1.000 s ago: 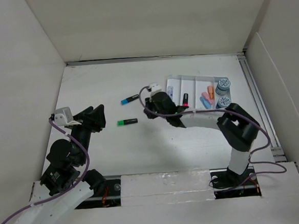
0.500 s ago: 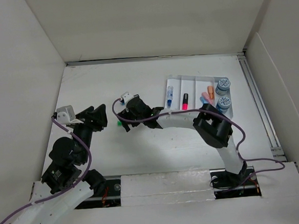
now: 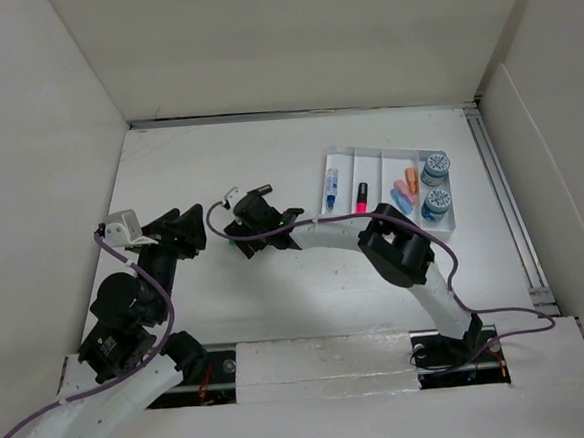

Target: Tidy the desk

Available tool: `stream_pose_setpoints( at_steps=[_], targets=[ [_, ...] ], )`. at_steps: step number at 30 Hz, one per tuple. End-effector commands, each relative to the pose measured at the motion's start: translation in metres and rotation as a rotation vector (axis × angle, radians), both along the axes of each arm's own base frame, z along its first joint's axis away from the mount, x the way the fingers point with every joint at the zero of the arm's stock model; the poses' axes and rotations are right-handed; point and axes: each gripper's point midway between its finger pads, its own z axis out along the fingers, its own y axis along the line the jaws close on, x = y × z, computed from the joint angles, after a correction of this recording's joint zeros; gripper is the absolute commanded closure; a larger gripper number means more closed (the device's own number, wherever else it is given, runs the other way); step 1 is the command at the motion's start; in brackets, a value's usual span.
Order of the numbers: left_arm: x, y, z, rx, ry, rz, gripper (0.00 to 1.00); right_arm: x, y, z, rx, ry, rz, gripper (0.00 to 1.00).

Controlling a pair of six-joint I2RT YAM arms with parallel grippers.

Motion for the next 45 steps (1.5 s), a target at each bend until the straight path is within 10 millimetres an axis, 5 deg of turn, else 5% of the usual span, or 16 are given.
stream_pose_setpoints(
  at_steps=[1, 2, 5, 10, 15, 21, 26, 30, 32, 35, 36, 40, 44, 45],
  targets=[
    [-0.003, 0.004, 0.011, -0.031, -0.041, 0.004, 0.5, -0.016, 0.006, -0.01, -0.01, 0.053, 0.042, 0.42],
    [-0.002, 0.004, 0.01, -0.03, -0.038, 0.007, 0.5, -0.019, 0.004, -0.01, 0.004, 0.065, 0.028, 0.57],
    [-0.004, 0.003, 0.012, -0.034, -0.045, -0.002, 0.49, -0.029, -0.003, -0.009, 0.061, 0.073, 0.015, 0.79],
    [-0.004, 0.002, 0.011, -0.033, -0.043, -0.006, 0.49, -0.037, -0.01, 0.015, 0.154, 0.089, 0.002, 0.84],
    [-0.002, 0.0, 0.009, -0.022, -0.032, -0.01, 0.47, -0.009, -0.04, 0.084, 0.395, 0.064, -0.093, 0.89],
    [-0.002, 0.0, 0.009, -0.026, -0.033, -0.012, 0.46, 0.059, -0.137, 0.118, 0.557, 0.026, -0.394, 0.88],
    [-0.003, -0.001, 0.011, -0.028, -0.039, -0.016, 0.45, 0.086, -0.239, 0.117, 0.602, -0.052, -0.743, 0.88],
    [-0.001, -0.004, 0.009, -0.019, -0.029, -0.024, 0.45, 0.095, -0.307, 0.087, 0.557, -0.03, -0.939, 0.85],
    [0.0, -0.004, 0.008, -0.016, -0.026, -0.017, 0.45, 0.095, -0.316, 0.08, 0.557, -0.005, -0.965, 0.81],
    [0.0, -0.004, 0.008, -0.016, -0.023, -0.019, 0.44, 0.098, -0.319, 0.07, 0.537, 0.022, -0.976, 0.59],
    [0.0, -0.003, 0.008, -0.019, -0.024, -0.015, 0.44, 0.101, -0.318, 0.071, 0.538, 0.02, -0.982, 0.45],
    [0.001, -0.003, 0.006, -0.013, -0.017, -0.012, 0.44, 0.1, -0.315, 0.091, 0.569, -0.031, -0.976, 0.17],
    [0.003, -0.004, 0.005, -0.01, -0.015, -0.007, 0.43, 0.095, -0.29, 0.124, 0.607, -0.109, -0.89, 0.21],
    [0.003, -0.005, 0.004, -0.006, -0.012, -0.01, 0.43, 0.087, -0.267, 0.129, 0.619, -0.104, -0.821, 0.4]
  ],
)
